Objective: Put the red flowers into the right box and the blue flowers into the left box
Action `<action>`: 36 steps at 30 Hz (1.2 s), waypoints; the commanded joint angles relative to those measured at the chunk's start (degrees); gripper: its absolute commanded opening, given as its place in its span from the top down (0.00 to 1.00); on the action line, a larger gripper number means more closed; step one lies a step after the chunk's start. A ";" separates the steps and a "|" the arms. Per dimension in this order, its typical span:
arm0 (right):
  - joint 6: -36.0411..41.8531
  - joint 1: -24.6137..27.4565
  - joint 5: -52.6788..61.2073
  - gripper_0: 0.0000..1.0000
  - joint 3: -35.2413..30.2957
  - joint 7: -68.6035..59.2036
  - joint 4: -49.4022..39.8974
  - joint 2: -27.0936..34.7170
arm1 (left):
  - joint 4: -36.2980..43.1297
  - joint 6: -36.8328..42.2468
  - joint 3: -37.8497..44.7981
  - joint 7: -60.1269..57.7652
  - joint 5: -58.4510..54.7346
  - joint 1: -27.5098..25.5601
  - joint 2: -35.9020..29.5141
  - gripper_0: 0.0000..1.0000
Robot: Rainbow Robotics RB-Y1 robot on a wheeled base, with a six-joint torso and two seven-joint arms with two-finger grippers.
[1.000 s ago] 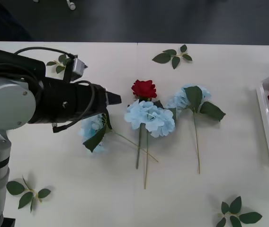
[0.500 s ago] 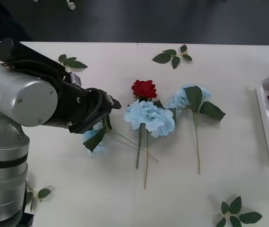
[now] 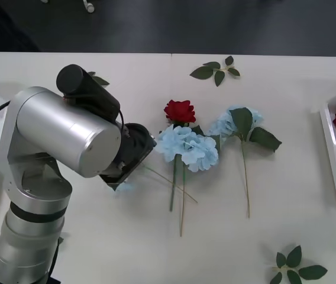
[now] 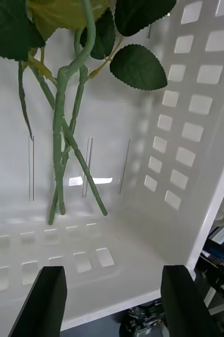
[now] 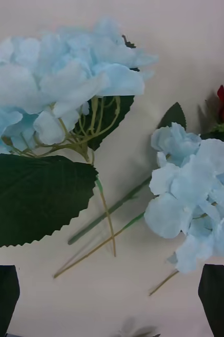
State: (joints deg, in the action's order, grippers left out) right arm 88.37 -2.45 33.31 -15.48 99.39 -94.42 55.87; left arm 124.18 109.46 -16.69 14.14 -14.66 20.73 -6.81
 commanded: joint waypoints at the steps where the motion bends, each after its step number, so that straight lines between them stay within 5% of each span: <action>1: -0.13 0.43 -0.18 0.48 -0.78 -1.83 -1.82 0.55 | -2.01 -0.21 -2.91 -5.88 2.79 1.07 1.63 0.00; 10: 0.14 0.43 3.95 0.48 -1.22 -2.44 -7.44 0.55 | -11.59 -5.66 -7.39 -7.46 8.95 1.07 5.05 0.00; 23: -6.01 0.43 23.90 0.48 -0.34 -2.88 -14.30 0.38 | -21.61 -14.45 -10.38 -9.22 10.97 1.07 5.32 0.00; 36: -16.56 -5.46 35.24 0.48 17.06 -12.55 -16.94 0.47 | -26.27 -18.22 -12.31 -9.66 12.64 1.07 5.32 0.00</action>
State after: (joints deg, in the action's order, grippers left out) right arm 72.97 -4.22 68.33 -1.72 92.83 -109.98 55.87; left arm 97.96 92.34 -28.50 5.55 -2.51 20.73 -1.95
